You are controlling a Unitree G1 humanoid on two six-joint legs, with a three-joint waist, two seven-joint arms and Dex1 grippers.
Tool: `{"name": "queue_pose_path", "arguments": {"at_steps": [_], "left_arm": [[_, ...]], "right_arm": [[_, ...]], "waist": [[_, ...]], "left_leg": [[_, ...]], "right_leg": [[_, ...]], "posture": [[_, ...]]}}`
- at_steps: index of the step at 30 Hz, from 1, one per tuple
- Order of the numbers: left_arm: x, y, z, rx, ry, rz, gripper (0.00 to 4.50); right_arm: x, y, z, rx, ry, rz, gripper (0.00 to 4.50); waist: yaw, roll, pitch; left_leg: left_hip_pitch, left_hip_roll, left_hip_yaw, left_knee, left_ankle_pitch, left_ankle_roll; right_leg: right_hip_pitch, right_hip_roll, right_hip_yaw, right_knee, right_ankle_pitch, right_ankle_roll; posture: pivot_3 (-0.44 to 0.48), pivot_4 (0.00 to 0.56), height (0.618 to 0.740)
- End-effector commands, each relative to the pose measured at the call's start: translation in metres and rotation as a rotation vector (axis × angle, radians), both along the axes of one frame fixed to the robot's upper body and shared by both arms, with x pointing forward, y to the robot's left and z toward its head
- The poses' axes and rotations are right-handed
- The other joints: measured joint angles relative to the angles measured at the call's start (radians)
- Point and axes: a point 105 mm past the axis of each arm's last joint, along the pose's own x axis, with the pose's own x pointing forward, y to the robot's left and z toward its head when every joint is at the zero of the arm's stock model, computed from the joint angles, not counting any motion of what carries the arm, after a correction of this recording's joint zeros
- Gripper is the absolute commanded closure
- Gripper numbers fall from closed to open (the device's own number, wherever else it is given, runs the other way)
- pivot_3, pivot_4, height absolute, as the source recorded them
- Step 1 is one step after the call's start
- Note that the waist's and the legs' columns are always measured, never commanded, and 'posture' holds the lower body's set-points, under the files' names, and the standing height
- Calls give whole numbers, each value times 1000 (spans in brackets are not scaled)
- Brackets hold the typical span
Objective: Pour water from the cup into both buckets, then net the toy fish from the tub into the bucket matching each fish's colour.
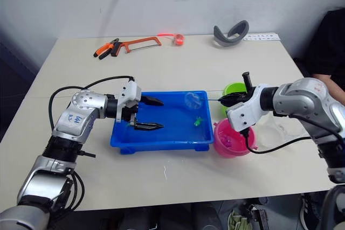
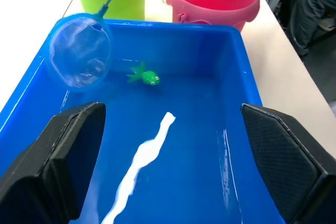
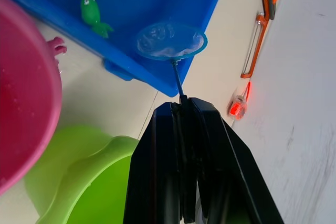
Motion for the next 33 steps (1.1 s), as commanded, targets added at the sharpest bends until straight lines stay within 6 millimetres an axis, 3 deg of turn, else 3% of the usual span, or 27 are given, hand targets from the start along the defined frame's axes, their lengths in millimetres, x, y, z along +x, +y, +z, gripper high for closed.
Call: {"name": "queue_pose_path", "arguments": {"at_steps": [1, 11, 30, 33], "left_arm": [[-3, 4, 13, -31, -43, 17, 31], [-5, 3, 13, -33, -39, 25, 31], [-6, -1, 14, -5, -30, -41, 31], [-7, 1, 14, 0, -30, -45, 31]], "right_arm": [[-3, 2, -1, -93, -26, 86, 4500], [-24, -2, -6, -90, 52, 139, 4500], [-57, -1, -31, 270, 434, -90, 4500], [-57, 1, -29, 403, 515, -158, 4500]], "waist": [[-1, 0, 0], [-8, 0, 0], [1, 0, 0], [6, 0, 0]], "left_leg": [[0, 0, 0, 0, 0, 0], [0, 0, 0, 0, 0, 0], [0, 0, -1, 2, 0, 0], [0, 0, -1, 2, 0, 0]], "right_leg": [[0, 0, 0, 0, 0, 0], [0, -1, 0, 0, 0, 0], [2, 0, 0, 1, 0, 0], [2, 0, 0, 1, 0, 0]], "posture": [[0, 150, 740], [0, 150, 740], [0, 150, 740], [0, 150, 740]]}}
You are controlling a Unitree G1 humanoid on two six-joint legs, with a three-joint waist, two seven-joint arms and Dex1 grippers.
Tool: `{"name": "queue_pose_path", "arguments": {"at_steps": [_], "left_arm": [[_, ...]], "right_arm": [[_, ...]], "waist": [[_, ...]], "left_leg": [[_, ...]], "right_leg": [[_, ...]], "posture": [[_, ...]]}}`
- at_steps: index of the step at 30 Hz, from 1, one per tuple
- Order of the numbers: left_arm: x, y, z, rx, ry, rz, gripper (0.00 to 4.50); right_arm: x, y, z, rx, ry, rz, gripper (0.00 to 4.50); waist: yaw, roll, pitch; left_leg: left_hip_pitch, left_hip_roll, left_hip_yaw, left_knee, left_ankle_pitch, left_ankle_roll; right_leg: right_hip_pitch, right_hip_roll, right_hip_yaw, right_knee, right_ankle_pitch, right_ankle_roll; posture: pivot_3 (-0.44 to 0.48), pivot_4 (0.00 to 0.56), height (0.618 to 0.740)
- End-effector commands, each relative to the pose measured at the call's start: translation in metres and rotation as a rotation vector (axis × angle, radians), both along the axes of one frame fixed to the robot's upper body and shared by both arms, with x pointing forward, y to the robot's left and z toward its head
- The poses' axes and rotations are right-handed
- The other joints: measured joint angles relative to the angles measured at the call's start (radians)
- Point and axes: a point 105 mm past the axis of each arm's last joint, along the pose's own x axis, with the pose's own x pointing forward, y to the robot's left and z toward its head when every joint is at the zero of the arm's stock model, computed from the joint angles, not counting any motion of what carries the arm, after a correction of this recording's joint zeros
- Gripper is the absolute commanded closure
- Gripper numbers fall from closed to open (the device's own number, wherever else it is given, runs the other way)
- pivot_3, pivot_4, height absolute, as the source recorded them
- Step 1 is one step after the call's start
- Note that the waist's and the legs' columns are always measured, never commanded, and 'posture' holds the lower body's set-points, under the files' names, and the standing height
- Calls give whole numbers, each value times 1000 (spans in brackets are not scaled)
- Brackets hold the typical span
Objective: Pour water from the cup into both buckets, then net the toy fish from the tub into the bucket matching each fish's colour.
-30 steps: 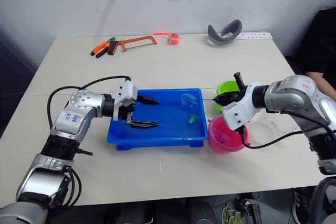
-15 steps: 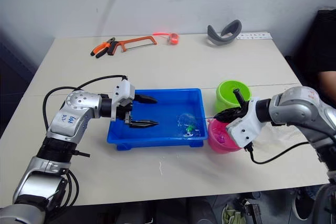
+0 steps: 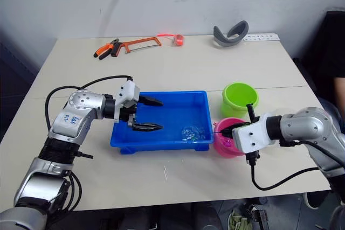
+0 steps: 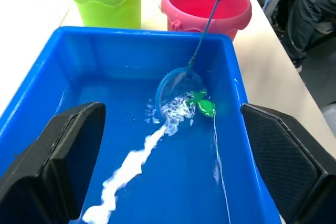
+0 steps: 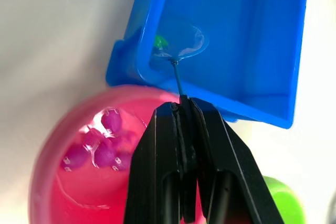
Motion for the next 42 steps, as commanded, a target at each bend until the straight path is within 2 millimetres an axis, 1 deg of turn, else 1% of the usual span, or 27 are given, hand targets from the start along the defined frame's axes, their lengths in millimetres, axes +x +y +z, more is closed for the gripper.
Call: {"name": "queue_pose_path", "arguments": {"at_steps": [1, 5, 10, 12, 14, 16, 19, 24, 28, 32, 34, 38, 42], "left_arm": [[-2, 0, 9, -2, -39, -23, 31], [-2, 2, 10, -1, -40, -21, 31], [-1, 3, 11, 0, -42, -19, 31], [0, 3, 11, 2, -43, -19, 31], [0, 4, 11, 4, -43, -18, 31], [3, 7, 9, 23, -49, -8, 31], [6, 16, 7, 54, -52, 13, 31], [3, 31, 1, 110, -40, 10, 31], [3, 36, 2, 117, -42, 24, 31], [5, 41, 4, 120, -44, 43, 31], [6, 43, 4, 123, -47, 51, 31], [7, 43, 7, 119, -52, 58, 31], [9, 42, 9, 109, -53, 60, 31]], "right_arm": [[0, 5, 15, 148, 48, -78, 4500], [6, 1, 17, 297, 169, -211, 4500], [4, -2, 17, 376, 269, -287, 4500], [4, -3, 17, 374, 250, -288, 4500], [7, -5, 15, 304, 166, -283, 4500], [10, -3, 13, 211, 67, -250, 4500], [12, 9, 10, 171, 8, -209, 4500], [16, 23, 2, 138, -17, -166, 4500], [14, 36, -2, 205, 55, -152, 4500], [8, 53, -1, 348, 174, -173, 4500], [7, 58, 1, 405, 221, -193, 4500], [8, 59, 6, 493, 284, -248, 4500], [7, 54, 13, 577, 336, -308, 4500]], "waist": [[2, 0, 0], [5, 0, 0], [5, 0, 0], [5, 0, 0], [5, 0, 0], [4, 0, 0], [2, 0, 0], [2, 0, 0], [6, 0, 0], [5, 0, 0], [5, 0, 0], [5, 0, 0], [5, 0, 0]], "left_leg": [[0, 0, 0, 0, 0, 0], [0, 0, 0, 0, 0, 0], [0, 0, 0, 0, 0, 0], [0, 0, 0, -1, 0, 0], [0, 0, 0, -1, 0, 0], [0, -1, 0, -1, 0, 1], [0, -1, 0, -1, 0, 0], [-1, 0, 1, -2, 0, 0], [-1, -1, 1, -2, 0, 0], [-1, -1, 0, -2, 0, 0], [-1, 0, 0, -2, 0, 0], [-1, 0, 0, -2, 0, 0], [-1, 0, 0, -2, 0, 0]], "right_leg": [[0, 0, 0, 0, 0, 0], [0, 0, 0, 0, 0, 0], [0, 0, 0, 0, 0, 0], [0, 0, 0, 0, 0, 0], [0, 0, 0, -1, 0, 0], [0, 0, 0, -1, 0, 0], [-1, 1, 0, -1, 0, 0], [-2, 1, 0, -1, 0, 0], [-2, 0, 0, -1, 0, 0], [-2, 0, 0, -1, 0, 0], [-2, 0, 0, -1, 0, 0], [-2, 0, 0, -1, 0, 0], [-2, 0, 0, -1, 0, 0]], "posture": [[0, 150, 740], [0, 150, 740], [0, 150, 740], [0, 150, 740], [0, 150, 740], [0, 150, 740], [0, 150, 740], [0, 150, 740], [0, 150, 740], [0, 150, 740], [0, 150, 740], [0, 150, 740], [0, 150, 740]]}}
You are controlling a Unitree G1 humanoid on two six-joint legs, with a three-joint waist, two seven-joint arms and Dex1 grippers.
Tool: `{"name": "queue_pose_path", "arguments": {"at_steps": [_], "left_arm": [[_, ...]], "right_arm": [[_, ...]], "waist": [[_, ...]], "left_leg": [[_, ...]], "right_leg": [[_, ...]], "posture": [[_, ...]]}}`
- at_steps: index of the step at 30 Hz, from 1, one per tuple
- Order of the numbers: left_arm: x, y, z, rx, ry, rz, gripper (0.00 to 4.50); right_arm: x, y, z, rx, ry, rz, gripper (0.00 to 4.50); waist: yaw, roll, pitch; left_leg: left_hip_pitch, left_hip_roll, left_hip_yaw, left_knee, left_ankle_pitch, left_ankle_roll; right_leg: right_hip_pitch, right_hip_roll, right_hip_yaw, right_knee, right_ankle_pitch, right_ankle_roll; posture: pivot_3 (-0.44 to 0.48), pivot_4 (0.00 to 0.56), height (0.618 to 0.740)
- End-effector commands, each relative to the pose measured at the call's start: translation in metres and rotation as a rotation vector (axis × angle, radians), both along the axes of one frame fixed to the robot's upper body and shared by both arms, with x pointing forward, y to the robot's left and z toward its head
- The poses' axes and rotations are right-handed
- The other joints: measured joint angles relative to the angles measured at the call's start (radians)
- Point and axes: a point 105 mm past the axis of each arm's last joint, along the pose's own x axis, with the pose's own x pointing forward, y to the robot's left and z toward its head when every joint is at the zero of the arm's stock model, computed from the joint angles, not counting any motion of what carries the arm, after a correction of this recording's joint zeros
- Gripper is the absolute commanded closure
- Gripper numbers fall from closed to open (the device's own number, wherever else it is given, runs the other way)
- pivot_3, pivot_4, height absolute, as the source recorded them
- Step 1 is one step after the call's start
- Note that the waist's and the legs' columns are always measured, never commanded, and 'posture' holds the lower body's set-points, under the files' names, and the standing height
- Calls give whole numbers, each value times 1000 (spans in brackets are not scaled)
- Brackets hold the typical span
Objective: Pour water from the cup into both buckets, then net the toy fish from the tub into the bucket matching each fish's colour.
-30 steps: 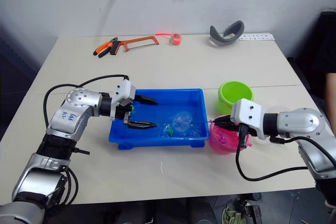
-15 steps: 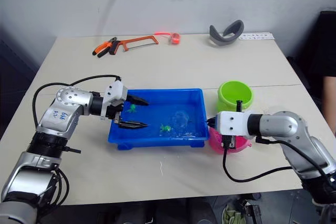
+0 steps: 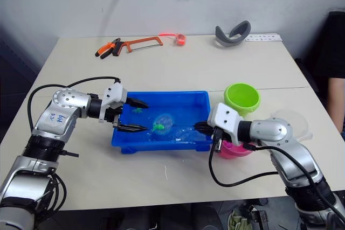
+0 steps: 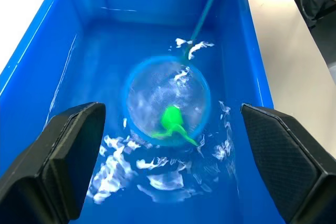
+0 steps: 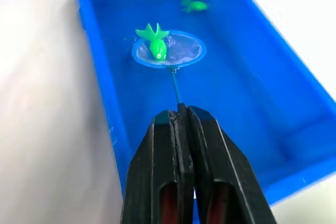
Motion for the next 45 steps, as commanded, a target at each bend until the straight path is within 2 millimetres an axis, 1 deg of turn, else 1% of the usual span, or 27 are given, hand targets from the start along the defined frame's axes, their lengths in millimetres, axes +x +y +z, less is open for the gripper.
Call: {"name": "queue_pose_path", "arguments": {"at_steps": [1, 3, 6, 10, 13, 16, 18, 21, 24, 26, 28, 33, 35, 36, 39, 41, 42, 43, 45], "left_arm": [[4, 2, 16, -17, -51, 7, 31], [6, 2, 17, -22, -50, 8, 31], [7, -7, 24, -77, -40, -10, 31], [10, -25, 38, -185, -32, -35, 31], [13, -42, 45, -251, -31, -53, 31], [16, -58, 49, -302, -33, -63, 31], [16, -72, 52, -338, -25, -86, 31], [16, -86, 54, -366, -22, -116, 31], [18, -96, 57, -387, -24, -134, 31], [18, -102, 59, -396, -27, -152, 31], [18, -105, 59, -398, -29, -162, 31], [19, -105, 56, -386, -36, -168, 31], [19, -104, 55, -379, -41, -168, 31], [19, -103, 55, -377, -43, -167, 31], [20, -99, 56, -372, -48, -157, 31], [21, -97, 56, -369, -51, -148, 31], [21, -96, 56, -368, -52, -144, 31], [21, -94, 55, -365, -53, -139, 31], [21, -92, 55, -362, -53, -133, 31]], "right_arm": [[-6, -4, 18, 86, 2, -40, 4500], [-7, -7, 20, 99, 5, -59, 4500], [-11, -18, 30, 118, -25, -115, 4500], [-21, -38, 51, 146, -81, -206, 4500], [-28, -57, 69, 167, -124, -294, 4500], [-35, -75, 82, 163, -156, -383, 4500], [-38, -94, 90, 150, -183, -473, 4500], [-42, -115, 96, 110, -209, -570, 4500], [-45, -134, 96, 47, -229, -647, 4500], [-45, -149, 93, -66, -265, -688, 4500], [-45, -157, 89, -197, -309, -683, 4500], [-36, -168, 82, -448, -448, -638, 4500], [-31, -168, 83, -569, -534, -590, 4500], [-28, -166, 84, -653, -590, -544, 4500], [-22, -160, 84, -820, -709, -423, 4500], [-20, -157, 83, -941, -783, -325, 4500], [-20, -156, 82, -1028, -830, -255, 4500], [-20, -155, 85, -1074, -877, -211, 4500], [-19, -153, 88, -1106, -923, -173, 4500]], "waist": [[0, 0, 0], [0, 0, 0], [2, 0, 0], [3, 0, 0], [3, 0, 0], [2, 0, 0], [2, 0, 0], [2, 0, 0], [2, 0, 0], [3, 0, 0], [0, 0, 0], [-2, 0, 0], [-1, 0, 0], [-1, 0, 0], [-1, 0, 0], [0, 0, 0], [0, 0, 0], [0, 0, 0], [0, 0, 0]], "left_leg": [[0, 0, 0, 0, 0, 0], [0, 0, 0, 0, 0, 0], [-1, 0, 0, -1, 0, 0], [-1, -1, 0, 0, 0, 0], [-2, -1, -1, 0, 0, 1], [-2, -1, -2, -1, 0, 0], [-2, -1, -1, -1, 0, 0], [-2, 0, -1, -1, 0, 0], [-2, -1, -2, -1, 0, 0], [-2, -2, -2, -1, 0, 0], [-2, -4, -1, -2, 0, 0], [-1, -4, 0, -2, 0, -1], [-1, -4, 0, -2, 1, -1], [-1, -4, -1, -2, 1, -1], [-1, -5, 0, -2, 1, -1], [-1, -4, 0, -2, 1, -2], [-1, -4, 0, -2, 1, -2], [-1, -4, 0, -2, 1, -2], [-1, -4, 0, -2, 1, -2]], "right_leg": [[0, 0, 0, 0, 0, 0], [0, 0, 0, 0, 0, 0], [0, 0, 0, -1, 0, 0], [0, 0, 0, -1, 0, 0], [0, 0, -1, -2, 0, 0], [0, 1, 0, -1, 0, 0], [0, 1, 0, -1, 0, 0], [0, 1, 0, -2, 0, 0], [0, 2, 0, -3, 0, 0], [0, 2, 1, -4, 0, 0], [0, 2, 1, -4, 0, 1], [0, 4, 2, -4, 0, 1], [0, 4, 2, -4, 0, 1], [0, 4, 2, -4, 0, 1], [0, 3, 3, -4, 0, 1], [0, 4, 2, -4, 0, 1], [0, 4, 2, -4, 0, 1], [0, 4, 2, -4, 0, 1], [0, 4, 2, -4, 0, 1]], "posture": [[0, 150, 740], [0, 150, 740], [0, 150, 740], [0, 150, 740], [0, 150, 740], [0, 150, 740], [0, 150, 740], [0, 150, 740], [0, 150, 740], [0, 150, 740], [0, 150, 740], [0, 150, 740], [0, 150, 740], [0, 150, 740], [0, 150, 740], [0, 150, 740], [0, 150, 740], [0, 150, 740], [0, 150, 740]]}}
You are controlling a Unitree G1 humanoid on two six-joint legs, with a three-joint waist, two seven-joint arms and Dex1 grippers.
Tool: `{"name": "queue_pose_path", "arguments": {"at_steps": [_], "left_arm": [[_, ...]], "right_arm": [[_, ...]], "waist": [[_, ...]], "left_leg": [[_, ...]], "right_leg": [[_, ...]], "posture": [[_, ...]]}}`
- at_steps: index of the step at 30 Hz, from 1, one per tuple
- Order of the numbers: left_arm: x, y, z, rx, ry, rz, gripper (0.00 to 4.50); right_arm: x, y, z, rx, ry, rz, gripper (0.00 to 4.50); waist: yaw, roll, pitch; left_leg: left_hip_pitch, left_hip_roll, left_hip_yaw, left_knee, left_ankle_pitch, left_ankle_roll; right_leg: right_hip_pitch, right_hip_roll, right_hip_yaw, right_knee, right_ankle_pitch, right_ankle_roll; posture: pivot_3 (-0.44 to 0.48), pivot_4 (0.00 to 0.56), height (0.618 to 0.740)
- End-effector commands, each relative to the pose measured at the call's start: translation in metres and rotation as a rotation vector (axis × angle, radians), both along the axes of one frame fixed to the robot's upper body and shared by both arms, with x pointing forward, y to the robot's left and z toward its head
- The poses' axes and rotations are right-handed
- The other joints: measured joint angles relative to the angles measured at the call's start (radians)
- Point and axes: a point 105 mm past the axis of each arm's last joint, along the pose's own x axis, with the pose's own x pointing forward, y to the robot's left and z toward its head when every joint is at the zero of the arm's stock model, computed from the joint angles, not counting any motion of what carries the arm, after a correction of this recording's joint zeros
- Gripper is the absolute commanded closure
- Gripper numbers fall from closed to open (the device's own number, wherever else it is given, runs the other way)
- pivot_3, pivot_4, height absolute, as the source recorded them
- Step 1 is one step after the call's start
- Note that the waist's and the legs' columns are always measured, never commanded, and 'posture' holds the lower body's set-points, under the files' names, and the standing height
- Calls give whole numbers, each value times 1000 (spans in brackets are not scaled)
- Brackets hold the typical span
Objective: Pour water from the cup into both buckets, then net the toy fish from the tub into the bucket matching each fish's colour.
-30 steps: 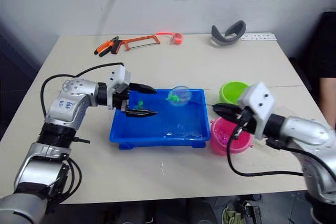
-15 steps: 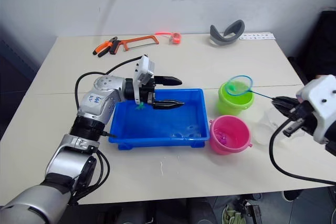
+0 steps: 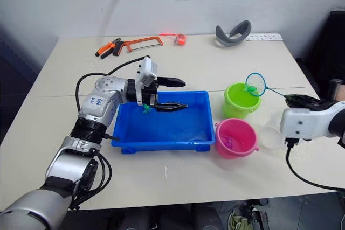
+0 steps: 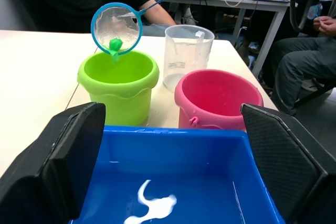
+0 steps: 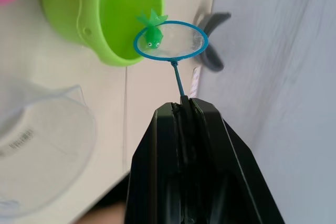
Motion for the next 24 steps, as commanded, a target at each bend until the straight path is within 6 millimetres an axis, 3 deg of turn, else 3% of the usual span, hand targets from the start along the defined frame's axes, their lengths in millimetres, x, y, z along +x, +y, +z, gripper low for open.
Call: {"name": "queue_pose_path", "arguments": {"at_steps": [1, 14, 16, 19, 21, 24], "left_arm": [[1, 9, 7, 6, -45, 22, 31], [1, 17, 3, 38, -53, 38, 31], [-1, 18, 1, 50, -56, 30, 31], [-4, 25, -1, 74, -58, 29, 31], [-7, 35, -4, 102, -53, 38, 31], [-16, 59, -9, 165, -33, 51, 31]], "right_arm": [[2, 9, 16, -409, -121, 183, 4500], [0, 9, 7, -550, -110, 349, 4500], [4, -1, 15, -418, -137, 269, 4500], [9, -3, 28, -33, -157, 183, 4500], [9, 17, 30, 239, -93, 220, 4500], [4, 57, 22, 505, 87, 327, 4500]], "waist": [[0, 0, 0], [-1, 0, 0], [-1, 0, 0], [-1, 0, 0], [-6, 0, 0], [-12, 1, 0]], "left_leg": [[0, 1, 0, 0, 0, 0], [1, 1, 1, 0, 0, -1], [1, 2, 1, 1, 0, -1], [2, 3, 1, 1, 0, -1], [2, 3, 1, 1, 1, -1], [3, 5, 0, 0, 1, -2]], "right_leg": [[0, 0, 0, 0, 0, 0], [1, 0, 0, 1, 0, 0], [1, 0, 0, 1, 0, 0], [1, 0, 0, 1, 0, 0], [1, 0, 1, 2, 0, 0], [2, 1, 1, 4, 0, 0]], "posture": [[0, 150, 740], [0, 150, 740], [0, 150, 740], [0, 150, 740], [0, 150, 740], [0, 150, 740]]}}
